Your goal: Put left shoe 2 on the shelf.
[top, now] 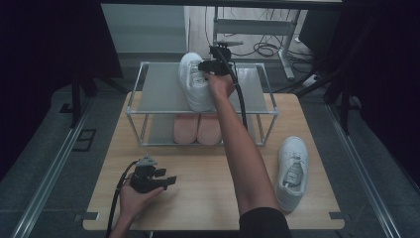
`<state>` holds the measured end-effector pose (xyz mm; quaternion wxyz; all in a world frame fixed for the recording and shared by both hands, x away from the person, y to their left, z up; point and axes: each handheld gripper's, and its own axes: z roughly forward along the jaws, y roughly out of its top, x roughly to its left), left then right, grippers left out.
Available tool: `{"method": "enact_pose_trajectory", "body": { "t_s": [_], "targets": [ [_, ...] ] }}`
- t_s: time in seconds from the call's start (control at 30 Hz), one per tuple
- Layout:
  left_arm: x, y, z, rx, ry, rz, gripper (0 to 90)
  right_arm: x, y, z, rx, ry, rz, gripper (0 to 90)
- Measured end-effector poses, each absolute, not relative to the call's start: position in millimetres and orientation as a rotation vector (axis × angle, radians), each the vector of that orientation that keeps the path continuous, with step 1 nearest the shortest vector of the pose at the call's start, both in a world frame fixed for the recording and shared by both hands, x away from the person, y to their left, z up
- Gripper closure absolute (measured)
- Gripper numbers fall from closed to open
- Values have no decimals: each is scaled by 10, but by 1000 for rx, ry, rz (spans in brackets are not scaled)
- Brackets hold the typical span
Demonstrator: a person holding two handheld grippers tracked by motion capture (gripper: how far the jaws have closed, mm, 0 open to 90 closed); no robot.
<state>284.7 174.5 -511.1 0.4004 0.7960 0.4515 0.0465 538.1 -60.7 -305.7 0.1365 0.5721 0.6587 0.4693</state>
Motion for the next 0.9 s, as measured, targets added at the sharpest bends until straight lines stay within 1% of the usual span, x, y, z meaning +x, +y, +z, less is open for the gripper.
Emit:
{"method": "enact_pose_trajectory", "body": {
  "t_s": [0.03,0.1,0.2,0.3,0.43,0.67,0.9],
  "targets": [
    [2846,1742,-5112,2014,1142,117,416,5375,-621,-3049,1647,1909,1377,624],
    [2842,1739,-5111,2015,1141,118,416,5354,-645,-3010,1620,1933,1386,588],
    [2837,1739,-5103,2014,1140,122,416,5287,-691,-2946,1553,1950,1365,572],
    [2833,1744,-5093,2010,1140,124,416,5170,-777,-2876,1499,1953,1380,581],
    [2832,1762,-5084,2006,1143,130,416,5011,-912,-2826,1415,1989,1377,621],
    [2832,1795,-5074,2000,1153,146,416,4763,-1125,-2828,1326,2063,1376,752],
    [2833,1773,-5084,2004,1151,146,415,4678,-1227,-2935,1263,2141,1324,876]
  ]
}}
